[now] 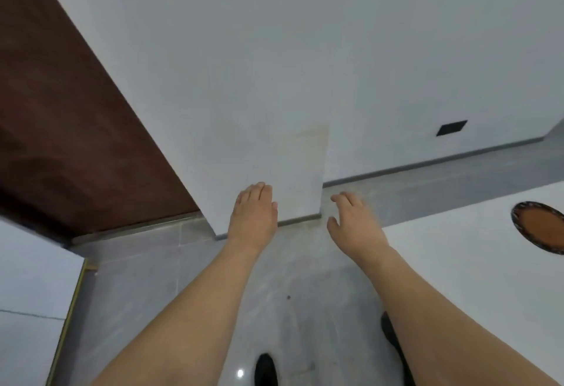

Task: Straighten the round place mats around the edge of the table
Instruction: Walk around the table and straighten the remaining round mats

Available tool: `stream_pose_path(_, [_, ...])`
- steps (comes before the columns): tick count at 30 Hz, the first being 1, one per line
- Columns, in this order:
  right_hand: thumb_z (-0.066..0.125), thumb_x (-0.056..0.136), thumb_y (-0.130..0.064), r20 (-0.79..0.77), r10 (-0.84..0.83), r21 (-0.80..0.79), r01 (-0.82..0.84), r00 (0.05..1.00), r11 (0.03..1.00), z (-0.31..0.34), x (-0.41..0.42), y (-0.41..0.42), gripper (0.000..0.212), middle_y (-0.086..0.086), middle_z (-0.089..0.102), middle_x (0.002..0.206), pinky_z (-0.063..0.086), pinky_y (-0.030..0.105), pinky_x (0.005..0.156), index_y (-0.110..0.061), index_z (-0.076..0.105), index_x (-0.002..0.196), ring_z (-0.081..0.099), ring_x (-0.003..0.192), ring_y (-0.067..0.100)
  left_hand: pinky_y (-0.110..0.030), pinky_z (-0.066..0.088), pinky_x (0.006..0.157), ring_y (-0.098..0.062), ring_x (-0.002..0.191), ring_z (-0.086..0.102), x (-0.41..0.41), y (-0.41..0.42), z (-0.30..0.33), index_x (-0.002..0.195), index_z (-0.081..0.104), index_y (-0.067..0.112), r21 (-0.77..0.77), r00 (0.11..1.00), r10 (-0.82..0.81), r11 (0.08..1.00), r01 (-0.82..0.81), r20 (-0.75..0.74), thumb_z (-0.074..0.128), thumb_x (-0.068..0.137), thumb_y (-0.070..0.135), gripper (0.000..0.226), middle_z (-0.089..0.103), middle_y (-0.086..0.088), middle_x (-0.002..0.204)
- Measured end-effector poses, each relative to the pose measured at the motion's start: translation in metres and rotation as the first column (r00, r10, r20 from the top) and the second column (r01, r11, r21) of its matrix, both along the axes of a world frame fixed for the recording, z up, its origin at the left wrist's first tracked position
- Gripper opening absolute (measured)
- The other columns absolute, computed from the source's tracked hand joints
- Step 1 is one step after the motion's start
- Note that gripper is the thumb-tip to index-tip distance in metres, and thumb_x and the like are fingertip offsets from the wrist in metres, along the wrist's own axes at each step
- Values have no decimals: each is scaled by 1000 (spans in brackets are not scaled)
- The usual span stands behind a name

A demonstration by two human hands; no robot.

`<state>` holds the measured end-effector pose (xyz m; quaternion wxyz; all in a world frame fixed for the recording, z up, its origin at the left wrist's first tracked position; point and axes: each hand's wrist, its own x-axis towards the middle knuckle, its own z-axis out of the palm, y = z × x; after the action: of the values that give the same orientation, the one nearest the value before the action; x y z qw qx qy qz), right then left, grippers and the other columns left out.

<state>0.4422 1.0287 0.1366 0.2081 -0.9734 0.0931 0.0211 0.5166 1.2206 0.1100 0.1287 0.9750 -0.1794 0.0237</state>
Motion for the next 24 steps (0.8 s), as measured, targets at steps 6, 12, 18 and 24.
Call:
stream_pose_path(6, [46,94,-21,50,121,-22,-120,991,992,26,77,85,49,7,39,147,31,36,112,-10,39,141,37,134,27,-42,34,113,-32,127,49,53,100,26,130,51,1,-5,984,105,994,-105,147,50,95,18,40,55,-18,136])
stream_pose_path(12, [46,93,-20,28,86,-12,-86,996,996,32,129,108,49,6,41,146,32,35,111,-11,40,141,38,133,26,-41,34,114,-30,128,48,111,121,36,131,49,1,30,983,65,997,-71,169,49,95,21,40,54,-16,136])
stream_pose_path(18, [48,93,-19,9,-21,-2,21,1000,1000,25,185,72,50,8,42,146,31,36,112,-9,40,141,39,132,28,-39,24,119,-26,136,38,183,85,23,138,41,5,2,991,-24,1000,24,128,40,98,24,44,45,-12,145])
stream_pose_path(24, [48,92,-19,24,-109,52,107,994,993,17,249,28,50,8,44,145,33,36,112,-9,40,141,41,132,26,-38,24,118,-27,135,38,255,32,21,138,41,5,-19,986,-111,993,114,122,39,99,24,44,45,-13,145])
